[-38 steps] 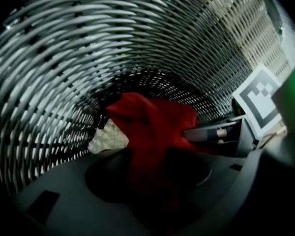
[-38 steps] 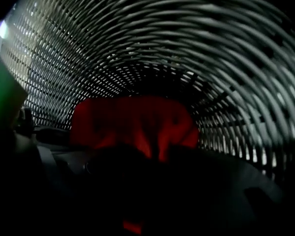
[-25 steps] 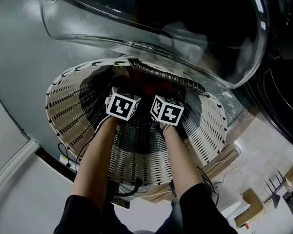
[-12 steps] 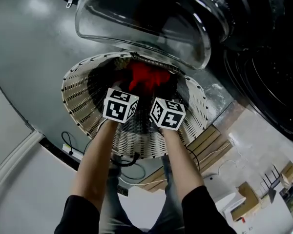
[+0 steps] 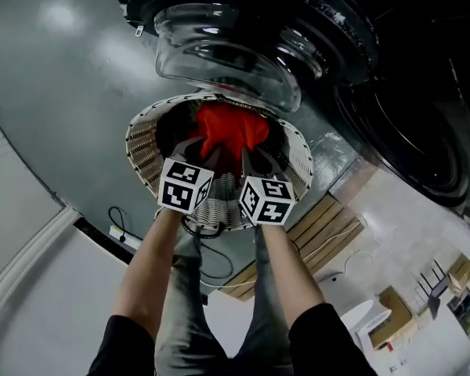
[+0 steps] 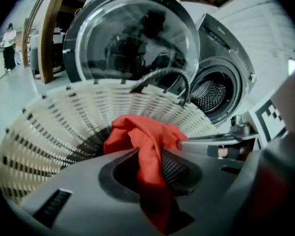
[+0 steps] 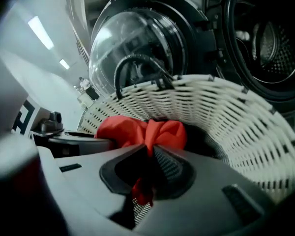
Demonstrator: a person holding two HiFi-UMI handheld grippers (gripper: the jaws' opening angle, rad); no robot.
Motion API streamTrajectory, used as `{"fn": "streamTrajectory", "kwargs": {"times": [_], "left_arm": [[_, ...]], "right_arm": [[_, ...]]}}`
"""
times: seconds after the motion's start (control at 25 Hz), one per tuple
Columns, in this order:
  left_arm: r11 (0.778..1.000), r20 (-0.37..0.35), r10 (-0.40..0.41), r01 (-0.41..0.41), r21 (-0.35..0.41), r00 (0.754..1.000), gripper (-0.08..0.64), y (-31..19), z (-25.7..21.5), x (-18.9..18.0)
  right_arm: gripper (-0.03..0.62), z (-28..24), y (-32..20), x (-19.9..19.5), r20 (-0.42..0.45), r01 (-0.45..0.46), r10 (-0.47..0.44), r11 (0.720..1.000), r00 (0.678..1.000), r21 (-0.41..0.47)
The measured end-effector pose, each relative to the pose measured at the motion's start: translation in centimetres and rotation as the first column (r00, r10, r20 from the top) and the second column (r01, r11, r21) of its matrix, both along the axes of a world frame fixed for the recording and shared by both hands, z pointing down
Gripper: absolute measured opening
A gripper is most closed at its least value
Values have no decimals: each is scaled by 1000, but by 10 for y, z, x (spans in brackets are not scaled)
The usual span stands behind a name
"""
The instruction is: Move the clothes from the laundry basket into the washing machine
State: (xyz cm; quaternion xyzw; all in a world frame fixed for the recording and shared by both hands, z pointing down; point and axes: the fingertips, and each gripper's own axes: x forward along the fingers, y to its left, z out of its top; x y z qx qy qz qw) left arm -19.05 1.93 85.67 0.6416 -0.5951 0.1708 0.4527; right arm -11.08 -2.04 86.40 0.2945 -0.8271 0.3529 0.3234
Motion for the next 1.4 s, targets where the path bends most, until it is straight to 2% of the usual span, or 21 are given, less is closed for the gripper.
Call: {"fn": "streamTrajectory", "kwargs": {"times": [0.2, 0.84, 1.16, 1.4], "left_arm": [[999, -14, -1, 2, 44, 1000, 114, 2, -54, 0], [981, 20, 99, -101, 168, 995, 114, 7, -217, -6], [952, 55, 172, -181, 246, 984, 114, 2, -293, -12], [934, 62, 195, -205, 293, 979, 114, -7, -334, -3]], "right_arm": [[46, -56, 1, 3, 29, -47, 46, 999, 999, 22], [46, -222, 6, 0, 78, -155, 146, 980, 986, 126], [48, -292, 5, -4, 118, -225, 205, 956, 972, 186], [47, -333, 1, 6, 149, -269, 241, 940, 959, 212]]}}
